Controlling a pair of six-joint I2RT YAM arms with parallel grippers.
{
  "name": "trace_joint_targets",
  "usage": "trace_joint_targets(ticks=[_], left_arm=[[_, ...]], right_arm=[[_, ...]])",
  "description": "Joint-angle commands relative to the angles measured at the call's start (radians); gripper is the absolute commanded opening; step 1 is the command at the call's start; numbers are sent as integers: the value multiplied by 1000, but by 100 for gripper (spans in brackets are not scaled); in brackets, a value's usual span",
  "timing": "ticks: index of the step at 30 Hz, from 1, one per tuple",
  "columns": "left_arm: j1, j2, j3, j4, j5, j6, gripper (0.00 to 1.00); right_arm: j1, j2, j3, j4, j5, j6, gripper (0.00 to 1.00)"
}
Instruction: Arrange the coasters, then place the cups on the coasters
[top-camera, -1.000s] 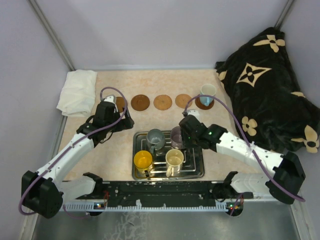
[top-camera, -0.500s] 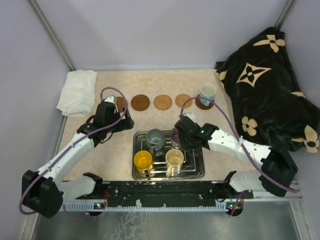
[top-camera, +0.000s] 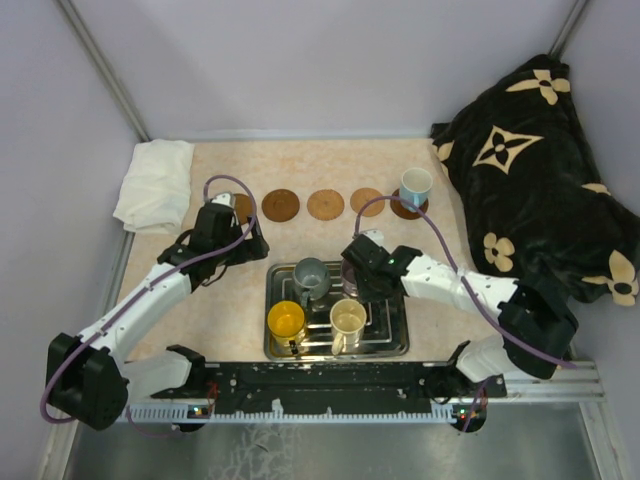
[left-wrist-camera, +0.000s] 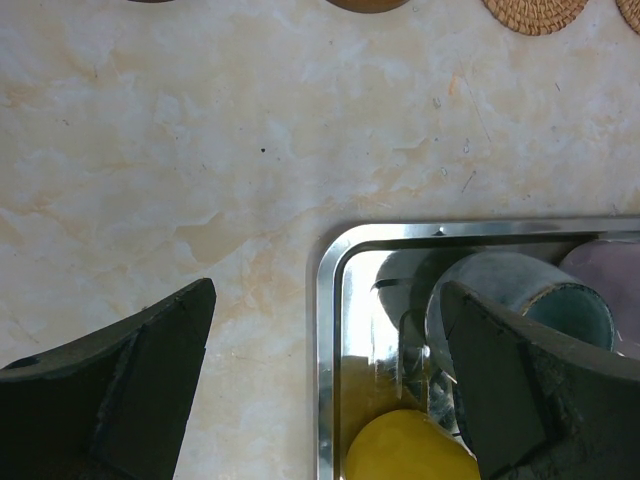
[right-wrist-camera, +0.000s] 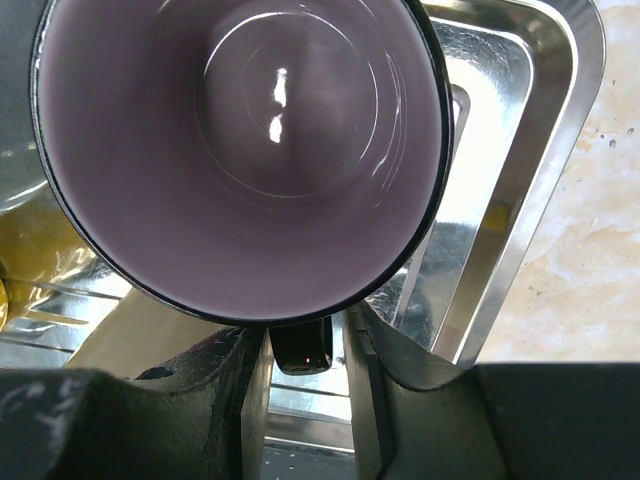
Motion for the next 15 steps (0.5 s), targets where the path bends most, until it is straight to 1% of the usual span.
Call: trace_joint_targets(ticks=[1, 4, 9, 15], left_arm=[[-4, 3, -2, 20, -8, 8, 100], [-3, 5, -1, 20, -6, 6, 100], [-3, 7, -2, 23, 1, 2, 100], [-4, 8, -3, 24, 4, 1, 100]], right_arm=[[7, 18, 37, 34, 30, -5, 32], [8, 24, 39, 35, 38, -2, 29], [8, 19, 42, 34, 43, -4, 33], [8, 5, 55, 32, 63, -10, 33]])
